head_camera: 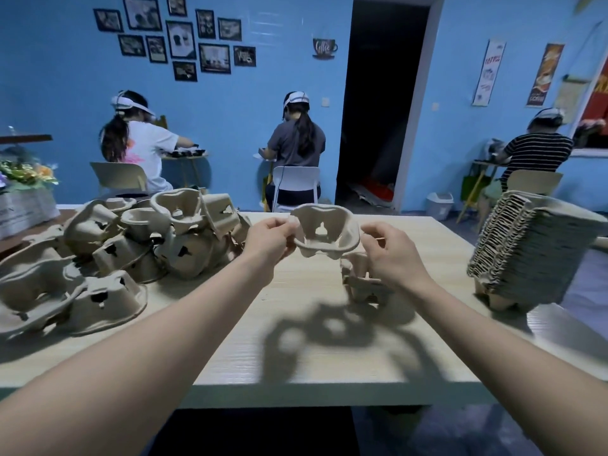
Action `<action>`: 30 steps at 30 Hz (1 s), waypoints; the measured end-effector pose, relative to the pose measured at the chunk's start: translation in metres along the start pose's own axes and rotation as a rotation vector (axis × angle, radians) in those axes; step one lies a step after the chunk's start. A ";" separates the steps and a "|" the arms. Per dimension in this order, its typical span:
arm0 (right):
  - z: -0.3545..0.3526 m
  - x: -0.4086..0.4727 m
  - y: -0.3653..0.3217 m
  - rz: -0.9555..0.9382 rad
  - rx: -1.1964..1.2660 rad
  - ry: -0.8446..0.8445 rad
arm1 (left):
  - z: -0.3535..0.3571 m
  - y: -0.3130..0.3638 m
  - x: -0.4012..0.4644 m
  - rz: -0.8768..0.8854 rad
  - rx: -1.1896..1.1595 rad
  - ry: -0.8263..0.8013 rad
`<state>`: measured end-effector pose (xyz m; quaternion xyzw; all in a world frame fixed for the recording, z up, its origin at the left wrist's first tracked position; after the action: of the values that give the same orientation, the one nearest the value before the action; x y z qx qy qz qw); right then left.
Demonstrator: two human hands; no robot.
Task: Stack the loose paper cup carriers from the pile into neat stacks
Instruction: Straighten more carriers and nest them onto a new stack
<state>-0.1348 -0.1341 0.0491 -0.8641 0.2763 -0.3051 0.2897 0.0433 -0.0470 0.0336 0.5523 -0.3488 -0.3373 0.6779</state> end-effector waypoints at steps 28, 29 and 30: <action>-0.025 -0.022 0.082 0.358 0.140 0.205 | 0.070 -0.052 0.008 0.035 0.452 -0.055; -0.024 -0.022 0.082 0.353 0.128 0.202 | 0.071 -0.052 0.006 0.054 0.473 -0.068; -0.023 -0.023 0.082 0.349 0.114 0.199 | 0.072 -0.052 0.003 0.072 0.490 -0.081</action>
<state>-0.1901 -0.1824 0.0004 -0.7508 0.4315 -0.3493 0.3580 -0.0197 -0.0951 -0.0068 0.6735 -0.4666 -0.2404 0.5205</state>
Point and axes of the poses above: each hand's wrist, its own x-axis towards the middle knuckle, its own z-axis out of the palm, y = z × x, the point moved 4 cm from there along x, towards the middle knuckle, and after that the axes turned 13 degrees about -y, right-handed, at the moved point
